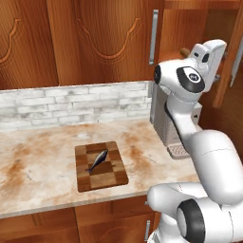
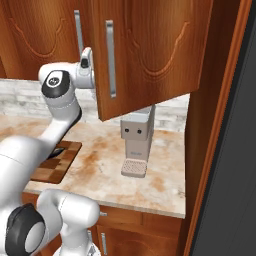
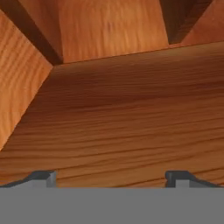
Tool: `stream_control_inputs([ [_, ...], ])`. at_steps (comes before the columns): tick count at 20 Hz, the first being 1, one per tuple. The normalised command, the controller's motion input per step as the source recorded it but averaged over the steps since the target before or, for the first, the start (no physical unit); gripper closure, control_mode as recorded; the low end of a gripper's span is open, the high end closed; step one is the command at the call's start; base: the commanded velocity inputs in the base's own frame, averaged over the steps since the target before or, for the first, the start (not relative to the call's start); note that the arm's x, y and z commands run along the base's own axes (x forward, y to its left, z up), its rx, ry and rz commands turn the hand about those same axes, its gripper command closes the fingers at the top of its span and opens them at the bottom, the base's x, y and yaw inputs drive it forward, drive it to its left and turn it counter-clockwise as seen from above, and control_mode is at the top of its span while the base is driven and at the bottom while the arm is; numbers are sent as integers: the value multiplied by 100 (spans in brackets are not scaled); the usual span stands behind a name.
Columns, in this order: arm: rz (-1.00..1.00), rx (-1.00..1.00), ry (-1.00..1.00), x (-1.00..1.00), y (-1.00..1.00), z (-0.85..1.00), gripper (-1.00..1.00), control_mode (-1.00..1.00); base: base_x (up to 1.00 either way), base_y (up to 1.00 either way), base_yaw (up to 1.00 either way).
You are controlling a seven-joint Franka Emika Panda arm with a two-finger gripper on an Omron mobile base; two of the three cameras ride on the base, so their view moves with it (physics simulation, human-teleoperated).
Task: Open the cabinet, retrieve the rolling pin, and place it next to the meat on the cutting board to prepare for tenderizing.
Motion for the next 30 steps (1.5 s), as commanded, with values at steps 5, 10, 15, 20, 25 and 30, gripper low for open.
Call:
stream_control_inputs([
  [5,-17,0,-2,-44,-90,0,-100,-100,0,0,0],
  [10,-10,2,0,-7,-90,0,-100,-100,0,0,0],
  [15,-4,3,0,0,-95,0,-100,-100,0,0,0],
  [20,-2,2,0,-3,-81,0,-100,-100,0,0,0],
  [25,0,0,0,-5,-14,0,-100,-100,0,0,0],
  [30,0,0,-8,-15,25,0,-100,-100,0,0,0],
])
